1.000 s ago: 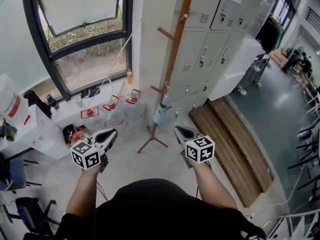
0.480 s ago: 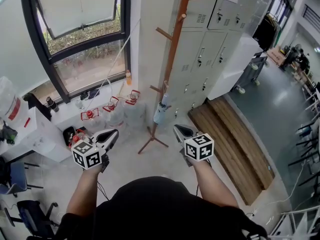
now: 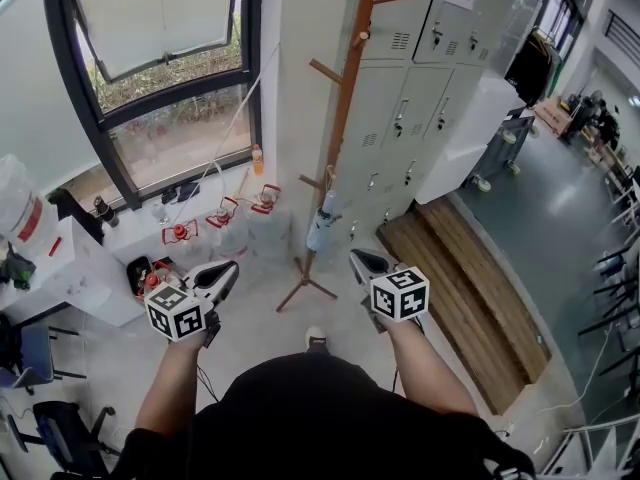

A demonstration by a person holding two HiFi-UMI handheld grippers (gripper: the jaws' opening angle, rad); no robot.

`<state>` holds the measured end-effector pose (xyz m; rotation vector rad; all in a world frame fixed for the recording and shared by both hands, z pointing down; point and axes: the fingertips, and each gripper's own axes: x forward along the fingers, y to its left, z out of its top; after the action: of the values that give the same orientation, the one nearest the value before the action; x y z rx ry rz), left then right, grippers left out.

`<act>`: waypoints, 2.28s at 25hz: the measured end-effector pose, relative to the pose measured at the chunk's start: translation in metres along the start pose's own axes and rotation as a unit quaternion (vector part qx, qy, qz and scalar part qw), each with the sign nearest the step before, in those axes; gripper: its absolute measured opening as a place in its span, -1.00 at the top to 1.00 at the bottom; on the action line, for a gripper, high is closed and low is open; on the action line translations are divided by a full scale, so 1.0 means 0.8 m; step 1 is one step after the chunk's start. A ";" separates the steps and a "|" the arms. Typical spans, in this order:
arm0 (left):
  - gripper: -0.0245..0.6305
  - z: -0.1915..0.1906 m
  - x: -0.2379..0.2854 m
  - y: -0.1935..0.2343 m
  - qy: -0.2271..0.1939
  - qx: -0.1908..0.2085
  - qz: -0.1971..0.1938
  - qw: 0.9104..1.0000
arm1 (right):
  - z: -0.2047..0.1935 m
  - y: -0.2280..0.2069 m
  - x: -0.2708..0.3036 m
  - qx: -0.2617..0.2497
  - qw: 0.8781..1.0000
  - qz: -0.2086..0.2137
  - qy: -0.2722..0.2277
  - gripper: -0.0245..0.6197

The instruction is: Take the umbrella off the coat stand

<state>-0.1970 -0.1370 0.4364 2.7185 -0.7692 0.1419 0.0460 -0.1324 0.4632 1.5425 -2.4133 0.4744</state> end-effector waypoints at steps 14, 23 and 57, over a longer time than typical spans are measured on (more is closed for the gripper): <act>0.84 0.004 0.047 0.033 0.011 -0.005 0.016 1.000 | -0.001 -0.053 0.046 0.005 1.000 0.006 0.011 0.88; 0.84 0.011 0.096 0.060 0.020 -0.010 0.020 1.000 | 0.009 -0.094 0.085 -0.002 1.000 0.009 0.022 0.88; 0.84 0.007 0.213 0.136 0.043 -0.034 0.031 0.998 | 0.014 -0.203 0.190 0.009 0.999 0.020 0.041 0.87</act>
<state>-0.1093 -0.3105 0.4909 2.6065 -0.8175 0.2408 0.1302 -0.3268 0.5322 1.4555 -2.3884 0.5582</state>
